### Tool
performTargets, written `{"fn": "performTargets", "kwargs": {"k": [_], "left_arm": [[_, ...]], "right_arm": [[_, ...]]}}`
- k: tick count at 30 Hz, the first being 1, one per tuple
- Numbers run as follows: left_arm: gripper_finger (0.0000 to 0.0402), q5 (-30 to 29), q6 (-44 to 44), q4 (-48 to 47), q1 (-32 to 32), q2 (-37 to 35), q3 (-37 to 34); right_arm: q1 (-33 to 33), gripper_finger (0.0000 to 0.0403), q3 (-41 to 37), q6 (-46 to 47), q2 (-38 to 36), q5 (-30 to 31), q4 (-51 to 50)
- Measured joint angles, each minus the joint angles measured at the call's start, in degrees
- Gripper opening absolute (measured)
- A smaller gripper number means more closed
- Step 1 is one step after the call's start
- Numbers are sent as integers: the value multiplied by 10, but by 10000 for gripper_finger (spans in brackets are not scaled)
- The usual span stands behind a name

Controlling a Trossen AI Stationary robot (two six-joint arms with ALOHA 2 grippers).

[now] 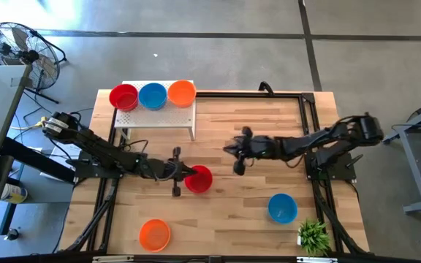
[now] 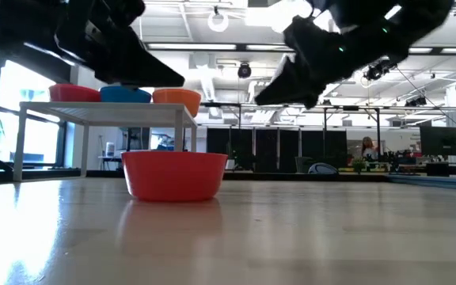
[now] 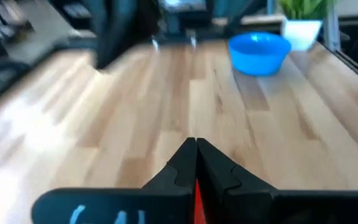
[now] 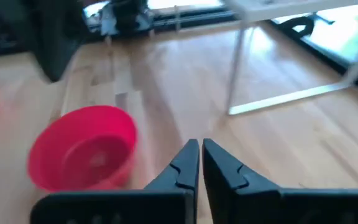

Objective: Pick & Place Mini bowls
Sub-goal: Stack the red bowl on the red bowls on the shelf

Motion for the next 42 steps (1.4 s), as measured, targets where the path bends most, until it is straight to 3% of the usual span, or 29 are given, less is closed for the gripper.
{"fn": "performTargets", "kwargs": {"k": [4,10,16,28,42], "left_arm": [[1,38,-45,-153,0,0,60],[1,50,-115,-367,0,26,153],[24,83,-158,-472,0,77,225],[130,91,-177,-566,0,141,325],[147,98,-186,-580,0,160,332]], "right_arm": [[-23,3,-70,-29,-44,-1,59],[-41,3,-135,-58,-73,-24,124],[-41,4,-163,-76,-73,-26,142],[-40,4,-165,-100,-73,-26,143],[-40,2,-165,-106,-73,-44,135]]}}
